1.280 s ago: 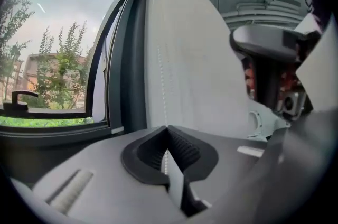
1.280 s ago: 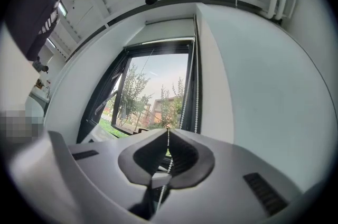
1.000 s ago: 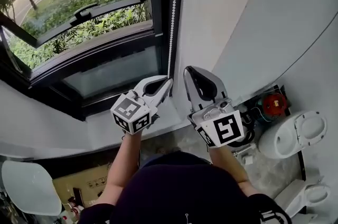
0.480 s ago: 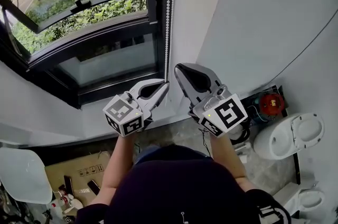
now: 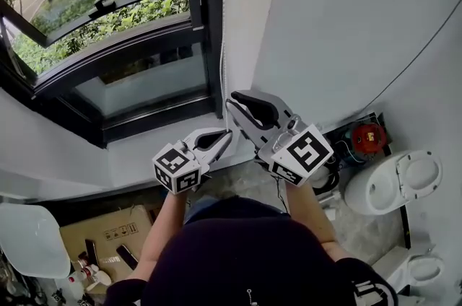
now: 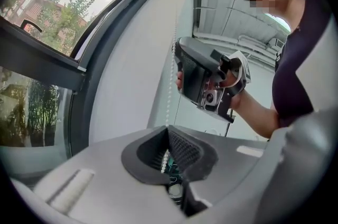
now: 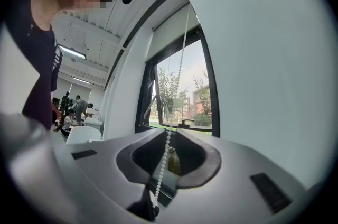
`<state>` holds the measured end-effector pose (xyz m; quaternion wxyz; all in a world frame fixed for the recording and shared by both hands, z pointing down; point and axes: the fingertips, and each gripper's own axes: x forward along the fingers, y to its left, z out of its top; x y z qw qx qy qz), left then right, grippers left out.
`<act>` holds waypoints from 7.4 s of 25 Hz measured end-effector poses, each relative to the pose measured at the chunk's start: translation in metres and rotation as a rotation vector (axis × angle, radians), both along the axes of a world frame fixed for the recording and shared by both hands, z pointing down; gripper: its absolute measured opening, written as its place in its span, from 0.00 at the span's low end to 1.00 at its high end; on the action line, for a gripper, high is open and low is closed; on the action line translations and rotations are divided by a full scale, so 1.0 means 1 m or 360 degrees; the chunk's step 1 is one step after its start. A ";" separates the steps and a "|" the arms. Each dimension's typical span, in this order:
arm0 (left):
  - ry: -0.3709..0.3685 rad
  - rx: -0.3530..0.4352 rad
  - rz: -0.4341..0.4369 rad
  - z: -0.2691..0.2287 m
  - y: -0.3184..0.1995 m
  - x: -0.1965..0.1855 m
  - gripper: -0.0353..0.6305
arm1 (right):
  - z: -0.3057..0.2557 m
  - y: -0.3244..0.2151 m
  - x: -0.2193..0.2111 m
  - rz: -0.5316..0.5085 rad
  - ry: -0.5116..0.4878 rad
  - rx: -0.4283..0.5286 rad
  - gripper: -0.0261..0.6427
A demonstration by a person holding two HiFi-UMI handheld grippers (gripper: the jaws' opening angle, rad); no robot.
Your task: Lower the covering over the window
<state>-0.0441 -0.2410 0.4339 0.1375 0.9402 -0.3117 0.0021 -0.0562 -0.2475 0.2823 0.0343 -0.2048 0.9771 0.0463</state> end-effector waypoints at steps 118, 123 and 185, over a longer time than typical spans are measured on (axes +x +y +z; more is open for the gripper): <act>-0.0014 0.0009 0.0311 -0.049 0.026 0.019 0.08 | 0.228 0.061 0.012 -0.0614 0.1232 -0.0572 0.06; 0.0019 -0.0119 0.0329 -0.022 0.028 0.019 0.08 | 0.250 0.068 0.019 -0.0636 0.1358 -0.0599 0.06; 0.0072 -0.0208 0.0290 0.079 0.123 -0.018 0.07 | 0.135 0.131 -0.004 -0.0127 0.0486 -0.0400 0.20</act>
